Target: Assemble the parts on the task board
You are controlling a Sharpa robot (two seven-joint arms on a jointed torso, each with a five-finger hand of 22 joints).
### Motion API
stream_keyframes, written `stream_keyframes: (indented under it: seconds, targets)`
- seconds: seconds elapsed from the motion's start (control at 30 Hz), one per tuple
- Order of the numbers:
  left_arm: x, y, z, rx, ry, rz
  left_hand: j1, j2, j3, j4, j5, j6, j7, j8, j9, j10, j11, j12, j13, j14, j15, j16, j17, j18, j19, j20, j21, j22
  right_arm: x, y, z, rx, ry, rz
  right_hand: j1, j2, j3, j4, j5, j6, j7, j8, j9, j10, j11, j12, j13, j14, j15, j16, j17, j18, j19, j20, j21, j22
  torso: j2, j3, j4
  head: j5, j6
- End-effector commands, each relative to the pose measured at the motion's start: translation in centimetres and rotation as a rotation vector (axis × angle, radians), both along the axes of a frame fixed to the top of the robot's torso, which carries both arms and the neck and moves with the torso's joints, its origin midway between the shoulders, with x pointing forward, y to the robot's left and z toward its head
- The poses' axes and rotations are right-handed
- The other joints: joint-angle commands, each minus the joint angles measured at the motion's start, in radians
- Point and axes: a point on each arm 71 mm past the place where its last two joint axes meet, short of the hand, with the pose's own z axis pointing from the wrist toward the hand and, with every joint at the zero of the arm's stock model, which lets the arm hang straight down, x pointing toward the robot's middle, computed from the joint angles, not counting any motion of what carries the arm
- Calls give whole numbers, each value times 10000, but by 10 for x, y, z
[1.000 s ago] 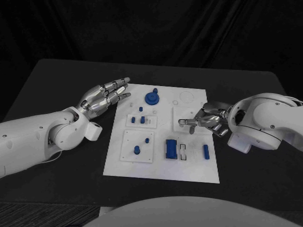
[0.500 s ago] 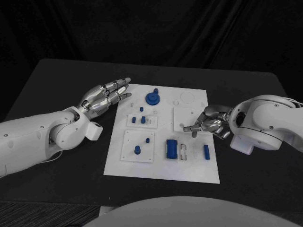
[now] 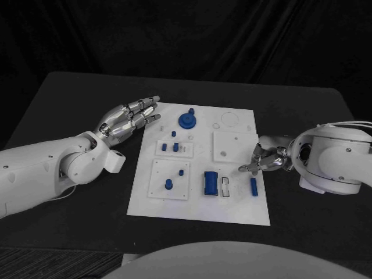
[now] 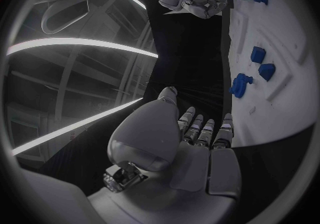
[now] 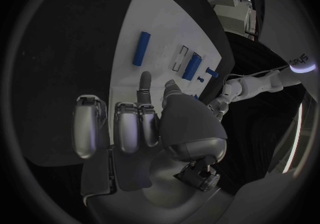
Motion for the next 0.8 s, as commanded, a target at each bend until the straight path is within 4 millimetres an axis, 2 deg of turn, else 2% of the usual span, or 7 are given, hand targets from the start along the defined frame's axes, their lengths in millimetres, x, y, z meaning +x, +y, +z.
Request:
stream_keyframes:
  seconds: [0.03, 0.2, 0.3, 0.43, 0.53, 0.67, 0.8]
  targets:
    - [-1, 0, 1, -118, -18, -85, 132, -10, 38, -64, 47, 9, 54, 64, 10, 22, 41, 58, 9, 25, 9, 44, 12, -39, 3, 17, 53, 15, -1, -3, 5, -1549, -1088, 516, -128, -1, -5, 80, -54, 98, 15, 43, -13, 1040, -93, 26, 2634, 852, -74, -12, 1647, 121, 362, -75, -15, 2165, 2, -7, -10, -4, 0]
    - [-1, 0, 1, -123, -9, -98, 181, 0, 87, -129, 77, 129, 130, 94, 25, 40, 32, 74, 9, 37, 18, 62, 17, -38, 40, 17, 76, 60, -6, -7, 3, -1696, -1250, 538, -130, 25, -1, 99, -33, 141, 3, 54, -12, 1040, -101, 26, 2634, 844, -81, -30, 1602, 129, 346, -80, -49, 2153, -5, -5, -27, -13, 0]
    - [-1, 0, 1, -135, -11, -112, 189, -3, 92, -141, 83, 136, 118, 97, 26, 43, 37, 80, 10, 39, 22, 66, 18, -37, 44, 17, 79, 62, -8, -9, 1, -1777, -1178, 536, -129, 27, -1, 102, -29, 157, -1, 61, -9, 1040, -104, 26, 2634, 840, -83, -38, 1580, 132, 342, -82, -59, 2150, -1, 4, 6, -37, 0]
    - [-1, 1, 1, -130, -5, -104, 199, -7, 101, -158, 94, 125, 95, 95, 23, 43, 42, 77, 8, 41, 30, 67, 18, -36, 52, 17, 83, 68, -12, -12, -4, -1841, -1029, 533, -127, 26, -2, 103, -27, 163, -3, 64, -7, 1040, -106, 26, 2634, 823, -84, -75, 1488, 144, 319, -83, -108, 2133, 16, 21, -21, -14, 0]
    - [-1, 2, 1, -121, 4, -95, 199, -7, 101, -158, 94, 125, 95, 95, 23, 43, 42, 77, 8, 41, 30, 67, 18, -36, 52, 17, 83, 68, -14, -12, -6, -1863, -961, 531, -110, 12, -10, 103, -15, 123, 5, 31, -20, 1040, -104, 26, 2634, 812, -90, -97, 1436, 151, 306, -89, -136, 2124, 3, 6, -32, -11, 0]
    - [-1, 1, 0, -115, 27, -118, 209, -9, 110, -173, 112, 121, 84, 94, 22, 43, 46, 70, 7, 41, 32, 66, 18, -36, 52, 16, 83, 62, -16, -13, -10, -1888, -858, 531, -83, 4, -17, 109, 12, 56, 25, -42, -61, 1040, -92, 26, 2634, 802, -91, -118, 1390, 157, 291, -94, -168, 2114, -8, -11, -15, -58, 0]
    - [-1, 1, 0, -111, 47, -140, 214, -9, 114, -180, 119, 122, 84, 94, 22, 42, 46, 70, 7, 41, 32, 65, 18, -37, 50, 17, 81, 55, -19, -13, -15, -1811, -629, 502, -47, 8, -25, 127, 24, -22, 64, -194, -162, 1040, -62, 26, 2634, 779, -74, -170, 1273, 175, 252, -88, -255, 2085, -4, -2, -23, -39, 0]
